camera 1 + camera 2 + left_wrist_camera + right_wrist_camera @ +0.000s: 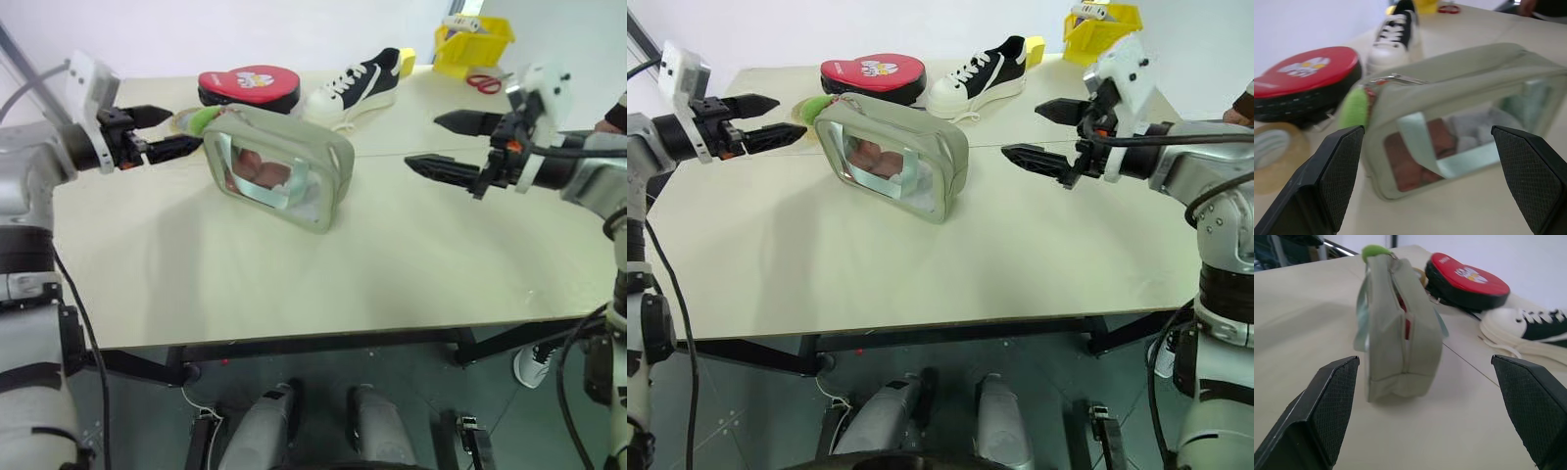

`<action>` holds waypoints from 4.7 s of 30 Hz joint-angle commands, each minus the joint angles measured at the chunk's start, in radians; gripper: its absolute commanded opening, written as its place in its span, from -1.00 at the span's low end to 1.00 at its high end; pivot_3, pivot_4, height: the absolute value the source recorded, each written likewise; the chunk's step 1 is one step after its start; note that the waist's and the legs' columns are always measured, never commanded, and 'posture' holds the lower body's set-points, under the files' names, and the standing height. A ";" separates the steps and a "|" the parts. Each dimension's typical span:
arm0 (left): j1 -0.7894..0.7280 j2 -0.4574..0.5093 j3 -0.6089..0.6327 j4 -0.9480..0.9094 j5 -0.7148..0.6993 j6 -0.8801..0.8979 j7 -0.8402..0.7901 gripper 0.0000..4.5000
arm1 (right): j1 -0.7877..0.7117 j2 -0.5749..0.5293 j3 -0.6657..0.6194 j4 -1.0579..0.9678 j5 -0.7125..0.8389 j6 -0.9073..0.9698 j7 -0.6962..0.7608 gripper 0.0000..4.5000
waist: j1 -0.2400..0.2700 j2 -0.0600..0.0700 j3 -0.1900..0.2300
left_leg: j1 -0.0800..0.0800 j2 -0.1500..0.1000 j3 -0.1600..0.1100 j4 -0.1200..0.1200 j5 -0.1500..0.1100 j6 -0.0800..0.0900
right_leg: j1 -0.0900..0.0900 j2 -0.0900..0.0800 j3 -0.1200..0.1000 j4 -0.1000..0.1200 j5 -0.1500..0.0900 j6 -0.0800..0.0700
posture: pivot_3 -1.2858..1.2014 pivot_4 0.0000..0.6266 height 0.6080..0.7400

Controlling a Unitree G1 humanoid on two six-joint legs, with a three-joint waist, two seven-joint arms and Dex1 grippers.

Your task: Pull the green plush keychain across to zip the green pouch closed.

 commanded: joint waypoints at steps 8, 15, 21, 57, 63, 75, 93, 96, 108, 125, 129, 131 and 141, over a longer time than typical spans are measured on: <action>-0.002 0.004 0.005 -0.087 -0.007 0.009 0.016 0.97 | -0.041 0.018 0.009 -0.002 0.016 0.009 -0.022 1.00 | 0.010 0.000 0.000 | -0.004 0.000 0.000 0.000 0.000 0.001 | -0.001 0.000 0.000 -0.006 0.002 0.003 | 0.03 -0.52 1.00; 0.029 0.016 0.044 -0.192 -0.055 0.071 0.039 0.97 | -0.139 0.149 0.086 0.066 -0.003 -0.019 -0.062 1.00 | -0.002 0.000 0.000 | -0.003 0.001 0.000 0.000 0.000 0.001 | -0.001 0.001 0.000 -0.006 0.003 0.002 | 0.03 -0.52 1.00; 0.113 0.047 0.132 -0.468 -0.227 0.256 0.052 0.97 | -0.301 0.331 0.242 0.198 -0.092 -0.066 -0.081 1.00 | -0.021 0.001 0.001 | -0.004 0.001 0.000 0.000 0.000 0.000 | -0.002 0.002 0.001 -0.005 0.003 0.002 | 0.03 -0.52 1.00; 0.237 0.029 0.128 -0.601 -0.349 0.267 0.240 1.00 | -0.451 0.235 0.435 0.811 -0.621 -1.014 0.347 -0.97 | -0.014 0.001 0.001 | 0.002 0.004 0.000 -0.001 0.003 -0.006 | -0.002 0.011 0.003 0.004 0.005 0.000 | 0.03 -0.52 1.00; 0.241 0.011 0.109 -0.601 -0.346 0.248 0.236 1.00 | -0.395 0.210 0.384 0.863 -0.611 -1.119 0.379 -0.80 | -0.023 0.001 0.001 | 0.003 0.005 0.000 -0.001 0.003 -0.006 | -0.002 0.010 0.003 0.004 0.005 -0.001 | 0.03 -0.52 1.00; 0.254 -0.002 0.109 -0.603 -0.341 0.248 0.250 1.00 | -0.317 0.144 0.277 0.496 -0.490 -0.583 0.389 0.97 | -0.019 0.001 0.002 | 0.002 0.005 0.000 -0.002 0.003 -0.006 | -0.003 0.009 0.005 0.004 0.003 -0.004 | 0.03 -0.52 1.00; 0.212 -0.034 0.072 -0.587 -0.319 0.232 0.229 1.00 | -0.331 0.326 0.424 0.533 -0.596 -0.453 0.171 0.97 | -0.011 0.001 0.001 | 0.002 0.007 0.001 -0.001 0.003 -0.007 | -0.003 0.010 0.005 0.004 0.004 -0.003 | 0.03 -0.52 1.00; 0.216 -0.027 0.078 -0.590 -0.316 0.235 0.233 1.00 | -0.333 0.328 0.435 0.549 -0.607 -0.489 0.189 0.60 | -0.014 0.001 0.001 | 0.002 0.007 0.001 -0.001 0.003 -0.007 | -0.003 0.010 0.004 0.004 0.004 -0.003 | 0.03 -0.52 1.00; 0.242 0.011 0.107 -0.601 -0.316 0.252 0.245 1.00 | -0.380 0.359 0.467 0.704 -0.746 -0.972 0.082 -0.97 | -0.024 0.001 0.001 | 0.003 0.007 0.001 -0.001 0.003 -0.008 | -0.003 0.011 0.004 0.004 0.004 -0.003 | 0.03 -0.52 1.00; 0.255 0.028 0.104 -0.596 -0.319 0.240 0.240 1.00 | -0.327 0.350 0.443 0.718 -0.660 -1.198 0.266 -0.97 | -0.018 0.001 0.001 | 0.003 0.008 0.000 -0.002 0.004 -0.009 | -0.003 0.014 0.004 0.005 0.005 -0.004 | 0.03 -0.52 1.00; 0.254 0.016 0.094 -0.594 -0.318 0.235 0.237 1.00 | -0.326 0.332 0.432 0.703 -0.650 -1.174 0.294 -0.97 | -0.019 0.001 0.001 | 0.003 0.008 0.000 -0.002 0.004 -0.010 | -0.003 0.014 0.004 0.005 0.005 -0.004 | 0.03 -0.52 1.00; 0.250 0.012 0.091 -0.592 -0.317 0.234 0.235 1.00 | -0.308 0.326 0.437 0.689 -0.653 -1.142 0.301 -0.97 | -0.019 0.001 0.001 | 0.003 0.008 0.000 -0.002 0.004 -0.010 | -0.003 0.014 0.004 0.005 0.005 -0.004 | 0.03 -0.52 1.00; 0.234 0.013 0.073 -0.562 -0.299 0.212 0.216 1.00 | -0.252 0.341 0.404 0.510 -0.614 -0.822 0.269 0.19 | -0.018 0.001 0.001 | 0.003 0.008 0.000 -0.002 0.004 -0.010 | -0.003 0.012 0.005 0.005 0.004 -0.005 | 0.03 -0.52 1.00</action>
